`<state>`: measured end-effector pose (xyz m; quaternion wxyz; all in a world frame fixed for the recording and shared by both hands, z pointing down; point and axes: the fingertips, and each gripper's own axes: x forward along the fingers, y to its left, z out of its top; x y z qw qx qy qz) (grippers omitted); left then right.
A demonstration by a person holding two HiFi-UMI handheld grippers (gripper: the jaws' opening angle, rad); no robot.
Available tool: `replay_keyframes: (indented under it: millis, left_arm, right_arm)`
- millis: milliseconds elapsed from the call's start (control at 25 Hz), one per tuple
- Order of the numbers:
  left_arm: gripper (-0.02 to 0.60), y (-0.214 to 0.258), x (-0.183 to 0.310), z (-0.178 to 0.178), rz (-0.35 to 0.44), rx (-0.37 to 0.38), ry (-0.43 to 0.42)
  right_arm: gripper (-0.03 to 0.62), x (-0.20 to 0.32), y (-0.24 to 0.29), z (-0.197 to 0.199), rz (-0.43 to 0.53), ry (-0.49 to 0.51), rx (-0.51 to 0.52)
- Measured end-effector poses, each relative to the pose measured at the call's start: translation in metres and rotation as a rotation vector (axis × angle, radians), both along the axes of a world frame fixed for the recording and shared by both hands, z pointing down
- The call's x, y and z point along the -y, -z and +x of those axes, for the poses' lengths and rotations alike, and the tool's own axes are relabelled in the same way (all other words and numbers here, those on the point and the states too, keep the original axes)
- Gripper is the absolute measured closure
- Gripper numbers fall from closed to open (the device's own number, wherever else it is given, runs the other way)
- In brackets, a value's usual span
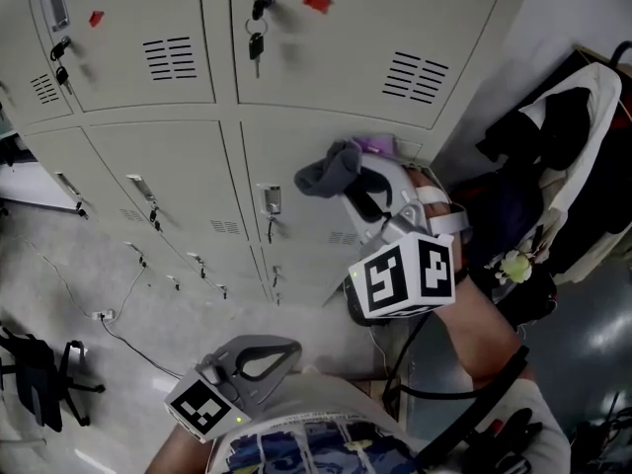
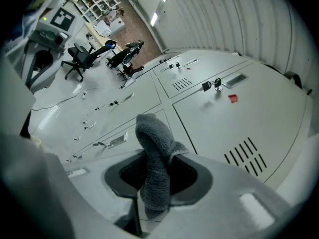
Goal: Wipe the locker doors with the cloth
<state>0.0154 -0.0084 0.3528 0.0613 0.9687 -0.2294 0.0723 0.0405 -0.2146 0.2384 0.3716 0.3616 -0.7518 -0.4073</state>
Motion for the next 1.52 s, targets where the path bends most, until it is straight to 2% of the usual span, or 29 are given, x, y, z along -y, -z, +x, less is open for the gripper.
replay_keyframes:
  millis: [360,680,1040,1520]
  left_arm:
    - [0.578,0.000,-0.001,-0.012,-0.003,-0.011,0.046]
    - [0.578,-0.002,0.000,-0.012,-0.012,-0.003,0.057]
    - [0.578,-0.006,-0.001,-0.012,-0.028,0.014,0.075]
    - [0.578,-0.009,-0.004,-0.016,-0.048,0.032,0.113]
  right_arm:
    - [0.480,0.028,-0.046,0.002,-0.023,-0.035,-0.084]
    - [0.482,0.029,-0.119,-0.001,-0.083,-0.032,-0.148]
    - [0.482,0.031,-0.219,-0.008,-0.228,-0.030,-0.168]
    - [0.482,0.031,-0.367,-0.008,-0.484,-0.052,-0.243]
